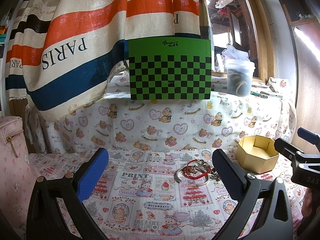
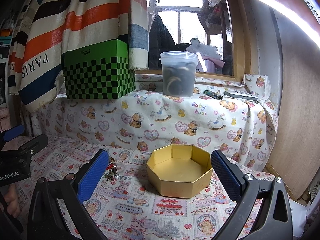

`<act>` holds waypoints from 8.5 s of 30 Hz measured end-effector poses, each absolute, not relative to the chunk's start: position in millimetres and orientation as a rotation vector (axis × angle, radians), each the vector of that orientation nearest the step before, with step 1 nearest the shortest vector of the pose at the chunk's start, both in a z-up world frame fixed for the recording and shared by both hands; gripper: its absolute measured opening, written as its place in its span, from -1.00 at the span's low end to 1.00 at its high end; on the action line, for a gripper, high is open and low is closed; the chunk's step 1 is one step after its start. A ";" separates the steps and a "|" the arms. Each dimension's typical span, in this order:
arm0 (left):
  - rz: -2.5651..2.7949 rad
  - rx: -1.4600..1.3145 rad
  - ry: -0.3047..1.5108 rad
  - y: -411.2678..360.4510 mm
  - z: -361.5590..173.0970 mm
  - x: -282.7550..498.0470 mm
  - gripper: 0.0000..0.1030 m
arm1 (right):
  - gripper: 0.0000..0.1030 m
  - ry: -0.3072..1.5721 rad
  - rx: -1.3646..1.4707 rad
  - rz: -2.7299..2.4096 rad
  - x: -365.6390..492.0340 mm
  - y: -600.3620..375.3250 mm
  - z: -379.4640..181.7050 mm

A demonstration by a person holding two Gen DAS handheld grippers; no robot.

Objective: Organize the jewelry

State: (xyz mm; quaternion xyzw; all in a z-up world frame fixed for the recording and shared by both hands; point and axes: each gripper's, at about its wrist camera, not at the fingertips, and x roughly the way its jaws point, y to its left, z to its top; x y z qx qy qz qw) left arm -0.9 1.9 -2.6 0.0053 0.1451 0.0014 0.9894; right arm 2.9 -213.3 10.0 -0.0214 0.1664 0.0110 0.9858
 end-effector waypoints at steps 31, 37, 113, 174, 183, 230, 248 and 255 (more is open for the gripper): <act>0.008 -0.049 0.425 6.4 -9.3 17.2 0.99 | 1.00 0.348 -0.049 0.005 4.1 -215.2 9.9; -0.044 -0.005 0.445 2.6 -9.8 17.6 0.99 | 1.00 0.368 -0.041 0.010 7.9 -217.0 9.2; -0.089 -0.237 0.835 17.5 -14.3 126.4 -0.97 | 0.04 0.836 0.115 0.246 110.0 -162.7 -13.7; -0.038 0.105 1.036 -0.4 -54.9 145.1 -0.84 | -0.80 0.797 0.202 0.276 104.5 -197.4 -5.4; -0.133 -0.001 0.923 10.0 -18.4 132.3 -0.84 | -0.80 0.753 0.260 0.259 97.3 -212.7 8.9; -0.559 -0.294 0.884 -107.4 -7.3 172.1 -0.25 | -0.79 0.834 0.567 0.090 118.1 -324.4 -9.0; -0.370 -0.065 0.535 -44.0 50.9 85.4 0.32 | -0.68 0.712 0.359 0.114 102.2 -276.9 23.4; -0.251 -0.016 0.497 -31.7 38.7 74.4 0.40 | -0.68 0.684 0.305 0.127 97.8 -265.7 27.2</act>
